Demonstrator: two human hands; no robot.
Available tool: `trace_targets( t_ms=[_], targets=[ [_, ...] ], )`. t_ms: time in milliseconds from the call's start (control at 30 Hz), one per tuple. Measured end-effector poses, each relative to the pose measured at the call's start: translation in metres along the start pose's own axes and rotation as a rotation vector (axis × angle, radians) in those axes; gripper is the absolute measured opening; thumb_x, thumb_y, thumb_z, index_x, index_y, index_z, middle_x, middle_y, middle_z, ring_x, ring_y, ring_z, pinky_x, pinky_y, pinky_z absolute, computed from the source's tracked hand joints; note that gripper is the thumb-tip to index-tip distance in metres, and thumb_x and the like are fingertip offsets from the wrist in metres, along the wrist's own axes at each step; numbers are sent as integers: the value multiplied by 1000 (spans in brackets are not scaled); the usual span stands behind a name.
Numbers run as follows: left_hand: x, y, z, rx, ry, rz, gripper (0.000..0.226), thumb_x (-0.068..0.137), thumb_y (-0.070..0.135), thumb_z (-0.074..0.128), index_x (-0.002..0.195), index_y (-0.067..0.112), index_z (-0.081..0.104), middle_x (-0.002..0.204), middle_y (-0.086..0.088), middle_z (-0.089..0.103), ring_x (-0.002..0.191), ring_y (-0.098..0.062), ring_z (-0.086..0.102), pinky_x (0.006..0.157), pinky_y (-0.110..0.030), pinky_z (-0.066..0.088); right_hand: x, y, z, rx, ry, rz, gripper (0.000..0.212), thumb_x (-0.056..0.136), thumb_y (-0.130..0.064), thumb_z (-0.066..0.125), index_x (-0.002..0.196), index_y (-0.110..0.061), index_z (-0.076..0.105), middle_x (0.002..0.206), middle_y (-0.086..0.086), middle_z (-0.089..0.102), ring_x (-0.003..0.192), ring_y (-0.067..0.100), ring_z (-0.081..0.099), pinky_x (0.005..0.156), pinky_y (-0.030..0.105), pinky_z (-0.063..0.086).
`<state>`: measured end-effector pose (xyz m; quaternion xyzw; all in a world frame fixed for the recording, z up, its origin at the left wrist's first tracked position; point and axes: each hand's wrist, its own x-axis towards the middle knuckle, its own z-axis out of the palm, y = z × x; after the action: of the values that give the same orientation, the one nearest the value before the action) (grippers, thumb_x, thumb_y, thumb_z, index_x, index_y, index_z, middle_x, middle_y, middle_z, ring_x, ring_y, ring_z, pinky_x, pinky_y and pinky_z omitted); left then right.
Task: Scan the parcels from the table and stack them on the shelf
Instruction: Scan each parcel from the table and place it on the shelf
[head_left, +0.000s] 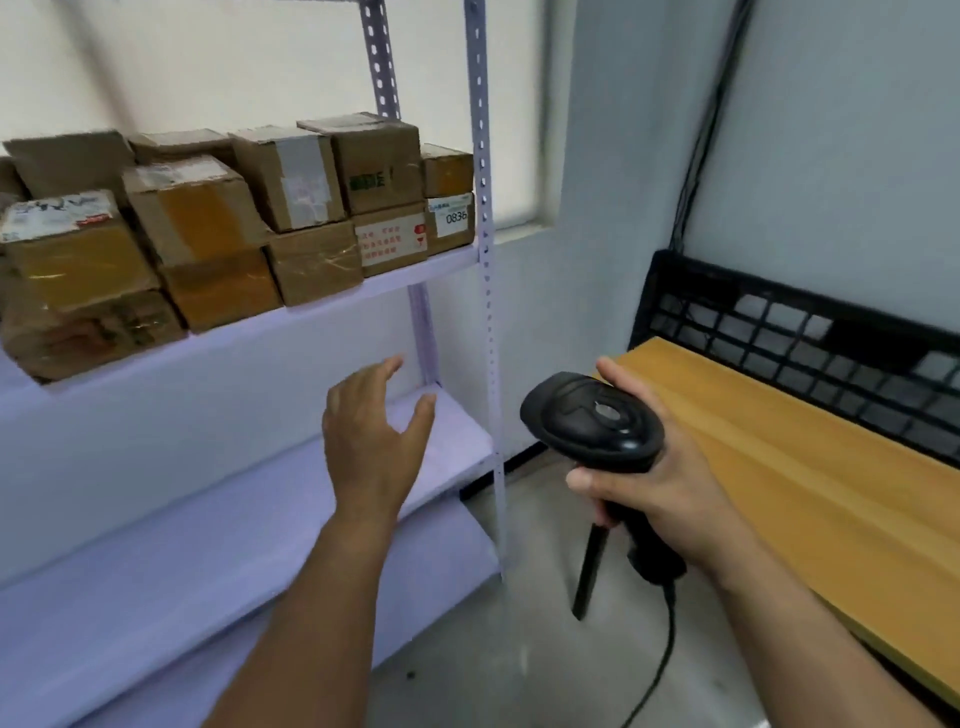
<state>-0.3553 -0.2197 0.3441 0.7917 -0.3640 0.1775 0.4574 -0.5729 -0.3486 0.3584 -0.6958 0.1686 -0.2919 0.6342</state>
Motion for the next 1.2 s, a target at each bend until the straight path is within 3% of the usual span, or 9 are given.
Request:
trace_targets(
  t_ms=[133, 233, 333, 500, 633, 767, 900, 1033, 1200],
  targets=[
    [-48, 54, 50, -22, -196, 54, 59, 78, 52, 49, 119, 12, 64, 115, -7, 64, 110, -31, 54, 91, -35, 38, -47, -6, -49, -21, 103, 2, 93, 60, -8, 83, 135, -46, 43, 110, 8, 66, 55, 24, 60, 47, 34, 51],
    [-74, 93, 79, -25, -294, 85, 53, 78, 49, 56, 118, 15, 63, 118, -5, 61, 112, -28, 52, 90, -31, 31, -82, -5, -89, -46, 181, 5, 95, 62, -5, 84, 135, -49, 42, 116, 5, 65, 60, 22, 63, 49, 38, 53],
    [-96, 129, 108, -14, -358, 155, 51, 79, 46, 63, 121, 15, 62, 121, -6, 59, 114, -29, 52, 92, -37, 37, -118, -6, -129, -63, 258, 14, 97, 59, -12, 85, 137, -51, 41, 115, -3, 66, 62, 26, 63, 52, 42, 54],
    [-136, 195, 147, -81, -441, 217, 55, 81, 31, 76, 129, 13, 56, 129, -9, 55, 120, -31, 48, 101, -47, 39, -173, -12, -183, -92, 378, 28, 100, 58, -14, 86, 140, -48, 40, 123, -5, 61, 66, 18, 66, 53, 40, 56],
    [-173, 245, 177, -132, -533, 283, 59, 81, 32, 75, 133, 13, 54, 133, -7, 54, 124, -28, 47, 102, -43, 35, -215, -9, -222, -117, 489, 38, 103, 61, -8, 86, 145, -41, 38, 124, -7, 60, 77, 13, 70, 53, 41, 57],
    [-197, 282, 203, -167, -643, 344, 61, 84, 39, 70, 137, 18, 49, 141, -1, 47, 131, -22, 41, 107, -37, 30, -246, -5, -250, -116, 597, 49, 105, 56, -18, 86, 146, -41, 38, 120, -10, 65, 78, 6, 66, 54, 32, 55],
    [-213, 311, 230, -206, -728, 390, 60, 88, 44, 63, 141, 21, 45, 143, 3, 43, 133, -16, 36, 108, -34, 27, -270, 1, -275, -123, 702, 70, 103, 57, -19, 86, 146, -40, 39, 120, -18, 63, 82, 11, 68, 54, 37, 56],
    [-228, 339, 265, -249, -802, 409, 60, 89, 44, 62, 141, 20, 45, 142, 1, 44, 133, -17, 37, 109, -37, 32, -286, 6, -304, -149, 791, 112, 105, 55, -24, 93, 143, -46, 40, 124, -13, 62, 75, 12, 66, 58, 38, 56],
    [-240, 376, 312, -279, -907, 433, 61, 90, 46, 59, 144, 22, 41, 145, 0, 41, 136, -18, 34, 111, -41, 33, -294, 7, -344, -130, 886, 174, 104, 55, -20, 85, 144, -44, 38, 122, -5, 62, 52, 18, 60, 49, 33, 51]
  ],
)
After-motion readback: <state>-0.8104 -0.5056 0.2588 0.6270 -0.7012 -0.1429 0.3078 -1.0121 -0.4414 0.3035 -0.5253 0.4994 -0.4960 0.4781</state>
